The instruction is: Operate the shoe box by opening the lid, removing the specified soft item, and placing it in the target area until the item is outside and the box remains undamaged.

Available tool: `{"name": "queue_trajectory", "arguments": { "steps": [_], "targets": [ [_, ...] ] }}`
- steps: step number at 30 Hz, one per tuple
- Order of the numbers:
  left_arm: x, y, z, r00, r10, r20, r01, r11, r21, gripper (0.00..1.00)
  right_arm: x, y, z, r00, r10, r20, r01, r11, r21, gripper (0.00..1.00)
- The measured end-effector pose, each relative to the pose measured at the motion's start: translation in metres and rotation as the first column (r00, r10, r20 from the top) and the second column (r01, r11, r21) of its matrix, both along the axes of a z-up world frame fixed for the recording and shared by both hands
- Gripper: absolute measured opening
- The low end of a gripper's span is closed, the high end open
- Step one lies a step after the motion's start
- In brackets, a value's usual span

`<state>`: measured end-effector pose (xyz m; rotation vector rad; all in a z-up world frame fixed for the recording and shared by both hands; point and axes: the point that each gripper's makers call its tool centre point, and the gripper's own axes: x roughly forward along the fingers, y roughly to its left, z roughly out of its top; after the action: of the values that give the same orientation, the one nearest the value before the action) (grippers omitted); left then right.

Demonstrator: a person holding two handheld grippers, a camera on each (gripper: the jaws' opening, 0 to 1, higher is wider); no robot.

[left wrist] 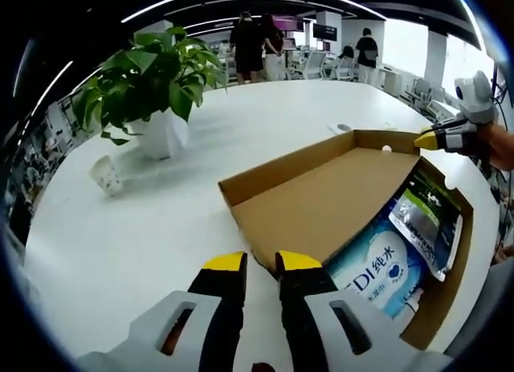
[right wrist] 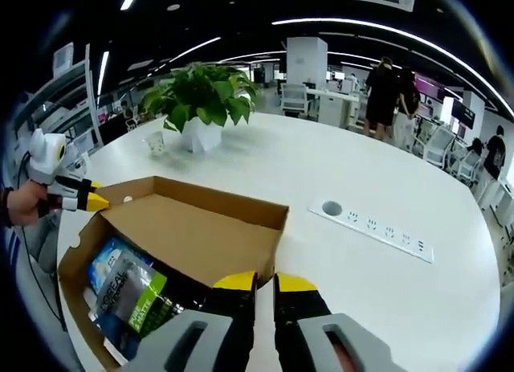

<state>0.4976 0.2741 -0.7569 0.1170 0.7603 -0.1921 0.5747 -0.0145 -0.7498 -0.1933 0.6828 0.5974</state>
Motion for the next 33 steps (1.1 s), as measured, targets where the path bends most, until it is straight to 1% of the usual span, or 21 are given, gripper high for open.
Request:
{"name": "queue_trajectory", "arguments": {
  "steps": [8,14,18,21,24,28,33],
  "targets": [
    [-0.016,0.005,0.012,1.000,0.025,0.015,-0.025,1.000,-0.015,0.15,-0.015,-0.010,0.005,1.000,-0.018,0.008,0.018,1.000,0.014,0.04],
    [-0.033,0.010,0.020,0.999,0.043,0.026,-0.042,0.999,-0.019,0.16,-0.032,-0.020,0.011,0.999,-0.029,0.013,0.028,0.999,0.039,0.09],
    [-0.045,0.011,0.024,0.998,0.059,0.031,-0.058,0.998,-0.038,0.18,-0.042,-0.024,0.015,0.999,-0.029,0.015,0.029,0.998,0.054,0.12],
    [-0.056,0.008,0.024,0.998,0.054,0.019,-0.054,0.998,-0.024,0.21,-0.049,-0.028,0.016,0.999,-0.036,0.014,0.035,0.997,0.064,0.13],
    [-0.063,0.003,0.025,0.999,0.050,0.014,-0.049,0.998,-0.043,0.25,-0.059,-0.030,0.017,0.999,-0.038,0.010,0.037,0.996,0.081,0.15],
    [-0.070,-0.004,0.026,0.999,0.043,0.017,-0.042,0.998,-0.048,0.25,-0.072,-0.033,0.017,1.000,-0.028,0.008,0.027,0.996,0.086,0.18],
    [-0.079,-0.014,0.027,0.999,0.028,0.019,-0.027,0.998,-0.061,0.27,-0.084,-0.042,0.018,0.999,-0.042,0.005,0.041,0.994,0.103,0.19]
  ]
}}
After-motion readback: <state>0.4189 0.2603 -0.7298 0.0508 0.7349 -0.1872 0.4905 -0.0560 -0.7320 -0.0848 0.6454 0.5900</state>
